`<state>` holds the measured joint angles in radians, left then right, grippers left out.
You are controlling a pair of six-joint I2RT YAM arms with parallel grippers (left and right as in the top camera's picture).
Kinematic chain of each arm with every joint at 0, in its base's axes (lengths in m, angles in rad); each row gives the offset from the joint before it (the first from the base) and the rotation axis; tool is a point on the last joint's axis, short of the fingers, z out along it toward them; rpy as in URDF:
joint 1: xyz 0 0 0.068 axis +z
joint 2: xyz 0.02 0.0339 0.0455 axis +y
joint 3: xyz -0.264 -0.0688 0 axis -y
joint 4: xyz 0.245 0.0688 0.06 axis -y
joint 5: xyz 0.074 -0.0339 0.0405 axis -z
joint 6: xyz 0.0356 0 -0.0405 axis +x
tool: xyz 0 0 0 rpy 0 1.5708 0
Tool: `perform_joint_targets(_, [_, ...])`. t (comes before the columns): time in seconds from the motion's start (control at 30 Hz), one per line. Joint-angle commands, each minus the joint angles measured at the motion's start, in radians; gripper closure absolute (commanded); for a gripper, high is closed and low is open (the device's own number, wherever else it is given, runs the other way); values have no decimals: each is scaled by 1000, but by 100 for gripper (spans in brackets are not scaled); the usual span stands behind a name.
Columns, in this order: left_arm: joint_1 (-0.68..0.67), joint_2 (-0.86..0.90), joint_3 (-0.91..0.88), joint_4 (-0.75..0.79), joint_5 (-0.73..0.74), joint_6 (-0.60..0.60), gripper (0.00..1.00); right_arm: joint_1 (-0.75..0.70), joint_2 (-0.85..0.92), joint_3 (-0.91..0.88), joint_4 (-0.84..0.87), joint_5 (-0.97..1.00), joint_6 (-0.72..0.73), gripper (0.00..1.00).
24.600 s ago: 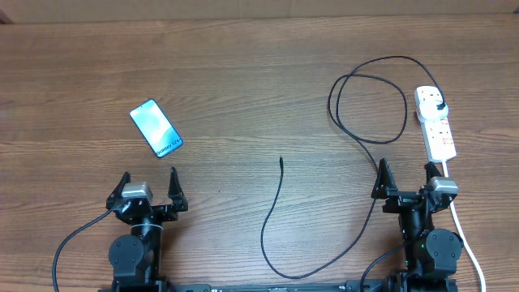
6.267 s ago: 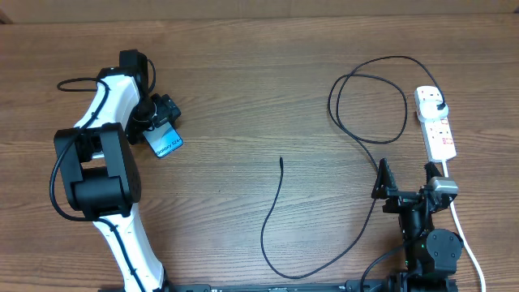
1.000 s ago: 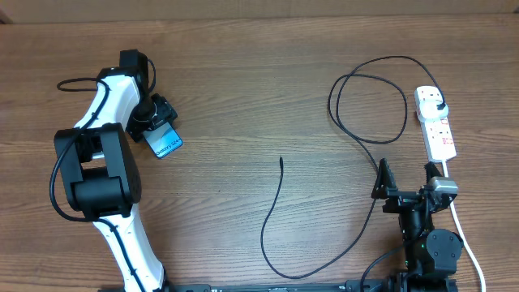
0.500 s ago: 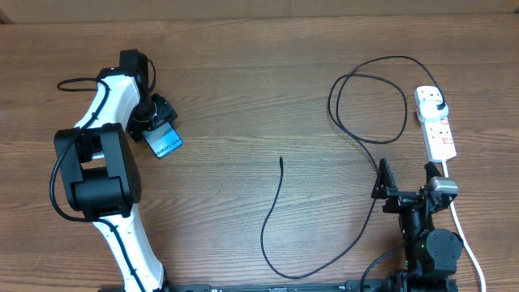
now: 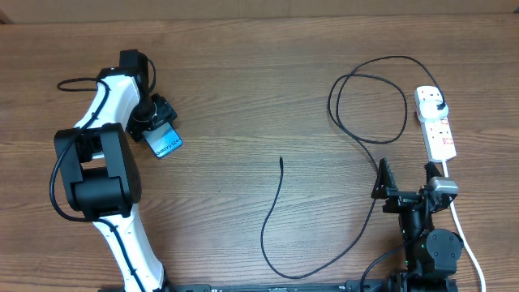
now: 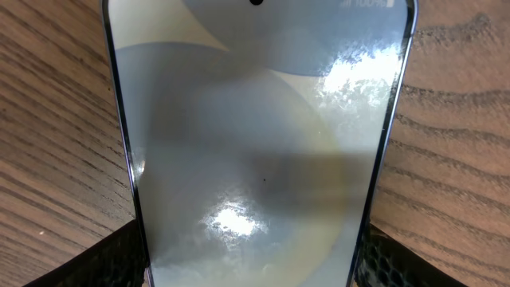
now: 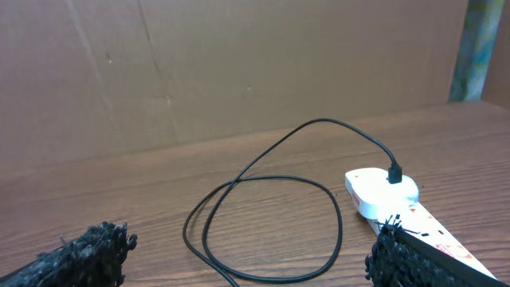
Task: Plug charger to phone and switch on socket
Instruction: 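Lift the phone with the left gripper and raise it upright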
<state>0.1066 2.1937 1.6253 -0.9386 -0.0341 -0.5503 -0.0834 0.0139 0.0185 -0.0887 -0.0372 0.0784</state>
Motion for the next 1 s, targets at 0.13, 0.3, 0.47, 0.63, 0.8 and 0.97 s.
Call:
perform_joint_targets(0.13, [2, 10, -21, -6, 1, -10, 65, 6, -11, -11, 6, 2, 3, 0])
perform_joint_targets(0.3, [2, 10, -21, -6, 1, -10, 80, 6, -11, -11, 6, 2, 3, 0])
perform_joint_targets(0.47, [2, 10, -21, -6, 1, -10, 89, 6, -11, -11, 6, 2, 3, 0])
perform_joint_targets(0.63, [2, 10, -21, -6, 1, -11, 96, 6, -11, -11, 6, 2, 3, 0])
perform_joint_targets(0.8, [2, 10, -21, -5, 0, -11, 96, 6, -11, -11, 6, 2, 3, 0])
perform_joint_targets(0.97, [2, 10, -17, -5, 1, -11, 96, 6, -11, -11, 6, 2, 3, 0])
